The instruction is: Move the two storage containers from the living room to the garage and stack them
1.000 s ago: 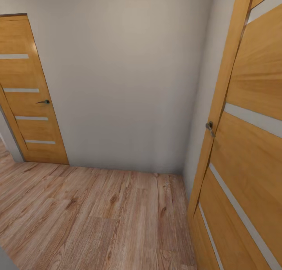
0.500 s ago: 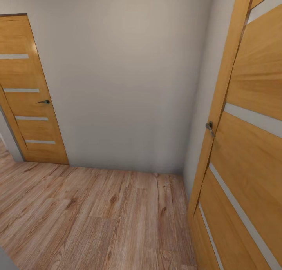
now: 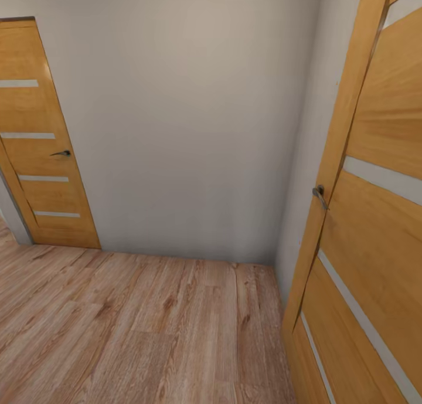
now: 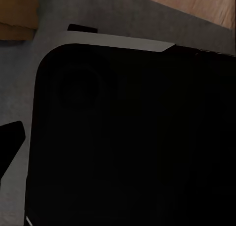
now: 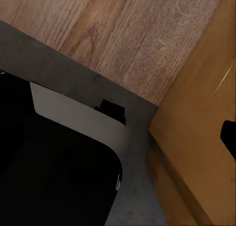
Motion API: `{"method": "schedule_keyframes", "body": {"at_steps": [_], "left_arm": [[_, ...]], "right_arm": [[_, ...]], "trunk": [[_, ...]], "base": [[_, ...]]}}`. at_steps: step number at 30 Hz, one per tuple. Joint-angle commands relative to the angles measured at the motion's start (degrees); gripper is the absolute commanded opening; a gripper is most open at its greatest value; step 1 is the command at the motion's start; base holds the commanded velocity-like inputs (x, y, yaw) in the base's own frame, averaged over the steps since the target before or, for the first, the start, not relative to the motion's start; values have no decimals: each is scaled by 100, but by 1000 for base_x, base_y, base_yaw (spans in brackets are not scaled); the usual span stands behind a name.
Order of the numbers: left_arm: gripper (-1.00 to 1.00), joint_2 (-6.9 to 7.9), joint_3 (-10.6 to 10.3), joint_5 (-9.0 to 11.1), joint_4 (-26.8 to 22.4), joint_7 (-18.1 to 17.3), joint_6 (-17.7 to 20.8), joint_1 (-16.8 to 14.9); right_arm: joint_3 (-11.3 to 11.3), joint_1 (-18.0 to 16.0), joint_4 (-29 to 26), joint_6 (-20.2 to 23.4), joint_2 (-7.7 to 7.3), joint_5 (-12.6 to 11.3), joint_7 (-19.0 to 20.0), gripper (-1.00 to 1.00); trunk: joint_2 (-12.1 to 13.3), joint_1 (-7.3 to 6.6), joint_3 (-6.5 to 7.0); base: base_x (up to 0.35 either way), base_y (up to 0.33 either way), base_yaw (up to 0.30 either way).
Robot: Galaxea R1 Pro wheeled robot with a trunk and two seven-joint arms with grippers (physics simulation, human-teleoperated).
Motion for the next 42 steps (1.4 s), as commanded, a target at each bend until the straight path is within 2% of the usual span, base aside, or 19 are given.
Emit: {"method": "schedule_keyframes", "body": {"at_steps": [1, 42], "left_arm": [[100, 0, 19, 47, 0, -28, -7, -1], [100, 2, 19, 47, -4, -27, -13, -1]], "right_arm": [[47, -6, 18, -36, 2, -60, 16, 100], [48, -6, 18, -36, -2, -33, 16, 100]], "trunk": [[-2, 3, -5], [-2, 3, -5]], "base": [[295, 0, 0], [305, 0, 0]]}}
